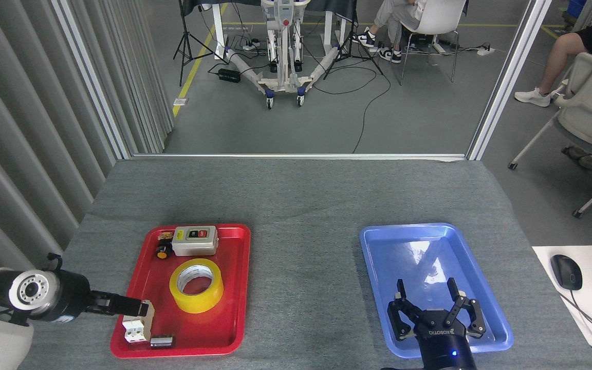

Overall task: Place and move tape with both arms
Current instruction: 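Move the left hand over the yellow tape roll in the red tray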

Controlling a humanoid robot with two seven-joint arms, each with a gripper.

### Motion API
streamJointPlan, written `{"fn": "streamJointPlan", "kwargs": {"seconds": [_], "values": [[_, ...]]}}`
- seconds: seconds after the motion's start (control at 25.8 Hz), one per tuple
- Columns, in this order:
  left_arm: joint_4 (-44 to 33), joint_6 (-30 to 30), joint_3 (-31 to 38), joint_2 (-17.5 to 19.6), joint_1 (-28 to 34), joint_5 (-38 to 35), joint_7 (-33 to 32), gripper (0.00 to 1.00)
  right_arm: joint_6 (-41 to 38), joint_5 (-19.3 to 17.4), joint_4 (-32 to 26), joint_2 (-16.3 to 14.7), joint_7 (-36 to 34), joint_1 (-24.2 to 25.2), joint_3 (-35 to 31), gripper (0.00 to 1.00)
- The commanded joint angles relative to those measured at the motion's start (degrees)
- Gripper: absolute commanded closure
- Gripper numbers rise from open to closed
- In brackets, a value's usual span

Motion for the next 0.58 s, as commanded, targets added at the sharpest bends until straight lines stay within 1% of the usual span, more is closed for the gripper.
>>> {"fn": "streamJointPlan", "kwargs": {"seconds": [0.0, 0.12, 0.19, 0.27, 0.43, 0.5, 0.54], "values": [[5.0, -1.6, -3.6, -0.1, -7.3, 0.0, -6.6, 0.0, 0.0, 0.0, 0.0, 0.2, 0.2, 0.1, 0.0, 0.0], [5.8, -1.1, -7.4, -0.4, -9.3, 0.0, -6.6, 0.0, 0.0, 0.0, 0.0, 0.4, 0.2, 0.0, 0.0, 0.0], [5.8, -1.2, -9.4, -1.6, -10.7, 0.0, -6.6, 0.0, 0.0, 0.0, 0.1, 0.3, 0.2, 0.0, 0.0, 0.0], [6.1, -1.7, -9.7, -3.7, -11.3, -0.2, -6.6, 0.0, 0.0, 0.0, 0.5, 0.3, 0.2, 0.0, 0.0, 0.0], [5.9, -1.8, -11.4, -4.6, -11.6, -0.2, -6.6, 0.0, 0.0, 0.0, 1.5, 0.0, 0.2, -0.2, -0.1, 0.0], [6.2, -0.8, -12.7, -5.5, -12.8, -0.4, -6.6, 0.0, 0.0, 0.0, 1.8, -0.1, 0.2, -0.4, -0.2, 0.0], [6.5, 0.4, -13.4, -7.0, -13.7, -0.9, -6.6, 0.0, -0.1, -0.1, 2.0, -0.1, 0.2, -0.4, -0.2, 0.0]]}}
